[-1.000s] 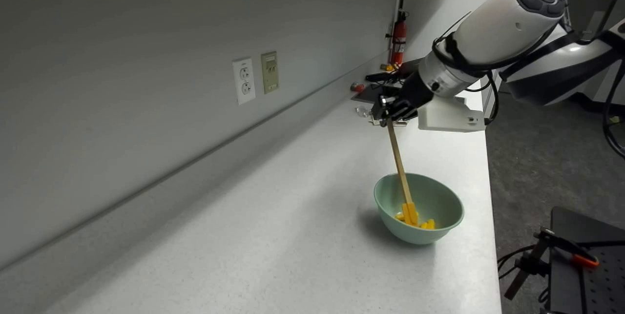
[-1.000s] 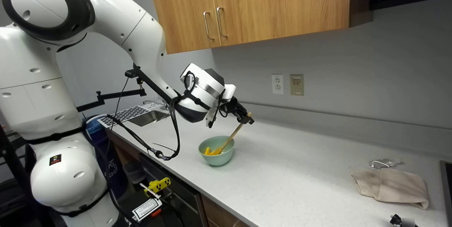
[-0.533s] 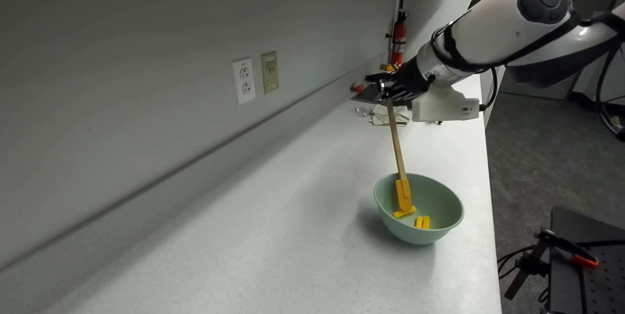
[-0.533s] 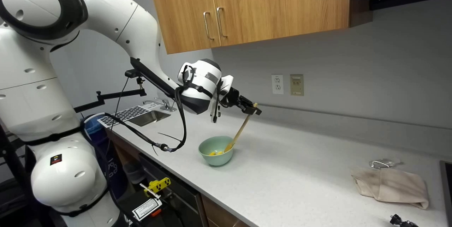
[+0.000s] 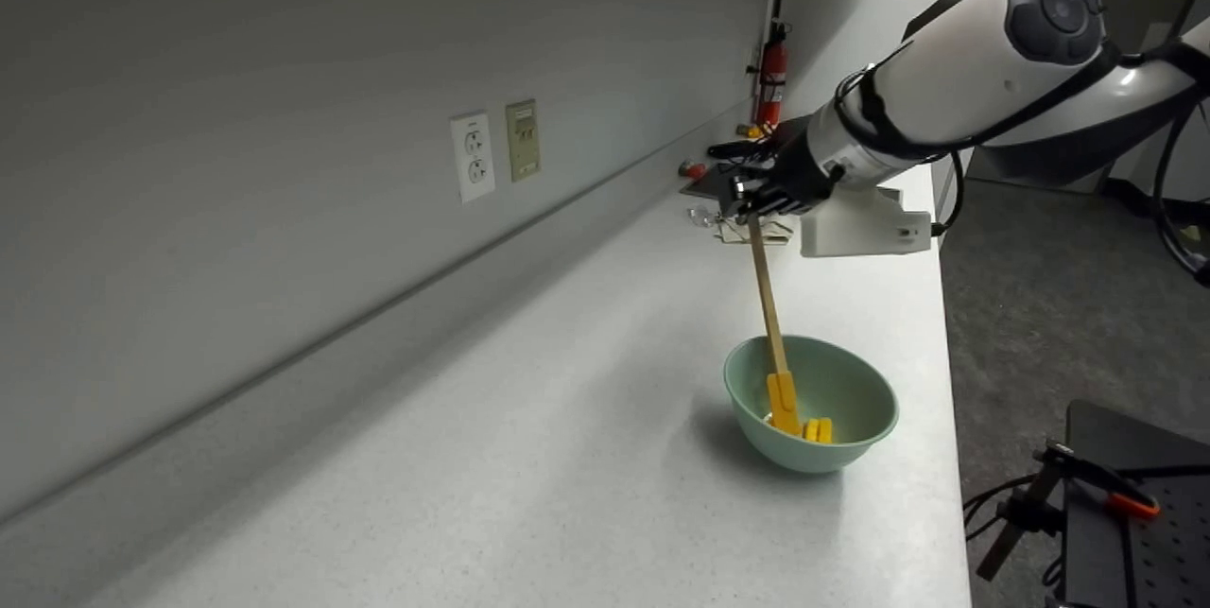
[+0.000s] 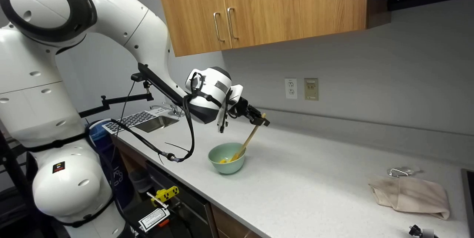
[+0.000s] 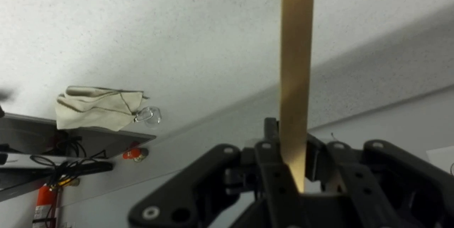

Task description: Use the ladle to stir in the bowl

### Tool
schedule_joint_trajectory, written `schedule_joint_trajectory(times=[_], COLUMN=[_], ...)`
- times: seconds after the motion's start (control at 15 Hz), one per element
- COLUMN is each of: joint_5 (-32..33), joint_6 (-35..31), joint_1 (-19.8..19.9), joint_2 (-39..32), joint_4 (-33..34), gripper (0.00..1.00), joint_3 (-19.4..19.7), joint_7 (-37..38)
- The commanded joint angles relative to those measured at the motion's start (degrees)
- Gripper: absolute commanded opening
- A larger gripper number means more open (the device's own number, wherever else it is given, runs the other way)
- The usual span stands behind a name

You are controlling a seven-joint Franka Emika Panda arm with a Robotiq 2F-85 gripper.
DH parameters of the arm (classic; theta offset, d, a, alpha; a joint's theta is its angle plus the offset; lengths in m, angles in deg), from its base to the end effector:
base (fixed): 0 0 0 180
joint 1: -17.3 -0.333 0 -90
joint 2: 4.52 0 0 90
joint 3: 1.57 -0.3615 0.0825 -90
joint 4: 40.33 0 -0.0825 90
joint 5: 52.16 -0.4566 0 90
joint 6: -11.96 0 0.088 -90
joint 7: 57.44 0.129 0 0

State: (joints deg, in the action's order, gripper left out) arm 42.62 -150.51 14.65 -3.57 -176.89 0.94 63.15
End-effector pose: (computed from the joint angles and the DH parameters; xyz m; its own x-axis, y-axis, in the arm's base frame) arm 0.5567 0.0463 0.3178 0.5357 -0.4111 0.7376 -0.4928 -0.8615 -0.1222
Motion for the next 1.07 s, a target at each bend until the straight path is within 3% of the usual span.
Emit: schedule_joint_trajectory(times=[0.0, 0.47, 0.8, 1.0], joint_5=[-5.15, -14.79, -23.05, -19.4], joint_6=[-5.35, -8.85, -6.04, -2.92], joint_1=[0.92, 1.06, 0.72, 0.52], joint_2=[0.1, 0.35, -0.04, 1.2], joint_4=[-0.96, -2.35, -2.98, -1.66], gripper=[0.02, 0.02, 0.02, 0.02], joint_3=[1.08, 2.15, 2.24, 1.99], joint_7=[-4.54, -12.68, -19.72, -16.21])
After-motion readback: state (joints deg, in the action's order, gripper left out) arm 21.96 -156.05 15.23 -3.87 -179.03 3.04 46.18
